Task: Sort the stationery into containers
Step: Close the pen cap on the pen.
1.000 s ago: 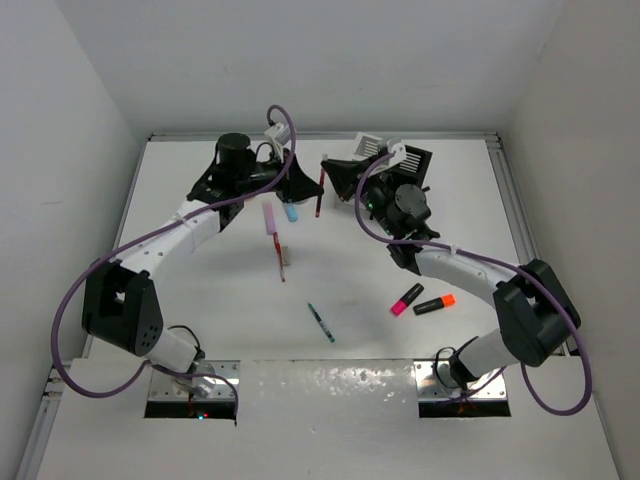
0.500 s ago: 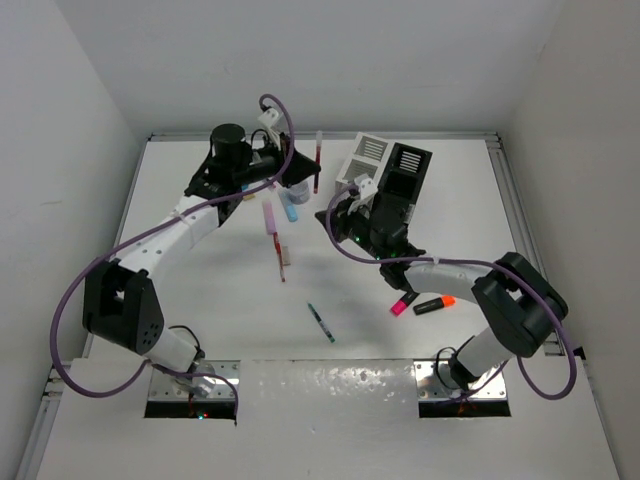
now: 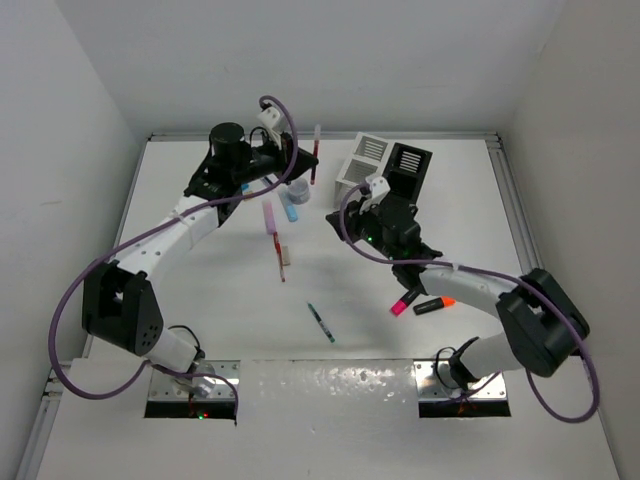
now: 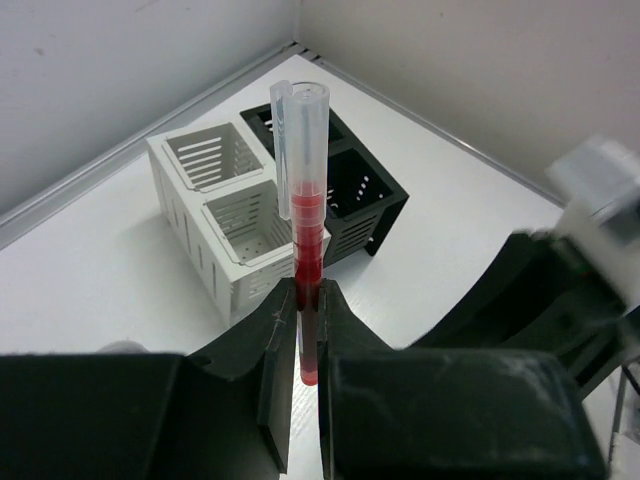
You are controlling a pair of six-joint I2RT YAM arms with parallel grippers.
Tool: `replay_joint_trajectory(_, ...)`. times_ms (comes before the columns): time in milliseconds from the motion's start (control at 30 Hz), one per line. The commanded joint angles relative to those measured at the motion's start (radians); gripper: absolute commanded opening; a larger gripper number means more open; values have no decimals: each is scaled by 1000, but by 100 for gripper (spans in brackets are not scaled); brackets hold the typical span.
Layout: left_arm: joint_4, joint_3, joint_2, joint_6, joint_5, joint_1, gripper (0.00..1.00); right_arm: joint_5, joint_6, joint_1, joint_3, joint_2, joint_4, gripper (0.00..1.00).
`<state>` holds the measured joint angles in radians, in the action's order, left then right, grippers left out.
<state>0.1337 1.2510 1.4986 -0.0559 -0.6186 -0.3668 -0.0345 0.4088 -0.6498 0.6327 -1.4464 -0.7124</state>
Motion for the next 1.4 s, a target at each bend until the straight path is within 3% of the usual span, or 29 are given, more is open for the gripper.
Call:
replay_joint_trajectory(0, 9, -5, -52, 85, 31, -11, 0, -16, -79, 47, 62, 116, 139, 28)
replay_joint_trajectory(33, 3, -12, -54, 94, 37, -12, 0, -21, -106, 56, 109, 130, 180, 35)
replay_joint_trajectory(67, -5, -21, -57, 106, 46, -12, 0, -40, -119, 82, 136, 153, 209, 50)
replay_joint_trajectory(167, -29, -33, -61, 160, 66, -18, 0, -105, -151, 119, 258, 158, 307, 65)
replay_joint_trajectory(200, -40, -33, -64, 184, 71, -24, 0, -122, -150, 127, 289, 147, 323, 64)
replay_joint_trajectory(233, -49, -36, -64, 195, 77, -27, 0, -139, -133, 131, 344, 143, 327, 58)
replay_joint_trajectory(267, -55, -36, -64, 206, 86, -30, 0, -151, -119, 142, 369, 133, 324, 44)
replay_joint_trajectory(300, -68, -36, -67, 223, 92, -37, 0, -171, -102, 144, 416, 112, 302, 20)
replay_joint_trajectory(333, -72, -38, -69, 228, 97, -40, 0, -179, -61, 148, 438, 101, 286, 17)
replay_joint_trajectory(367, -74, -41, -70, 232, 103, -41, 0, -186, -44, 150, 456, 89, 271, 19)
replay_joint_trajectory(400, -77, -42, -72, 235, 105, -46, 0, -189, -27, 151, 482, 63, 237, 42)
replay_joint_trajectory(500, -83, -44, -77, 238, 108, -57, 0, -196, 21, 151, 516, 12, 177, 61)
replay_joint_trajectory(767, -85, -48, -83, 235, 109, -67, 0, -199, 62, 131, 561, -84, 149, 62)
replay_joint_trajectory(833, -85, -50, -84, 235, 111, -69, 0, -194, 74, 128, 561, -98, 137, 59)
replay_joint_trajectory(933, -86, -55, -84, 235, 109, -72, 0, -185, 93, 124, 550, -111, 100, 45)
replay_joint_trajectory(1100, -66, -55, -81, 225, 108, -80, 0, -194, 107, 115, 535, -138, 67, 2)
replay_joint_trajectory(1367, 81, -27, -69, 176, 209, -80, 0, -173, 53, 78, 403, -157, 31, 0)
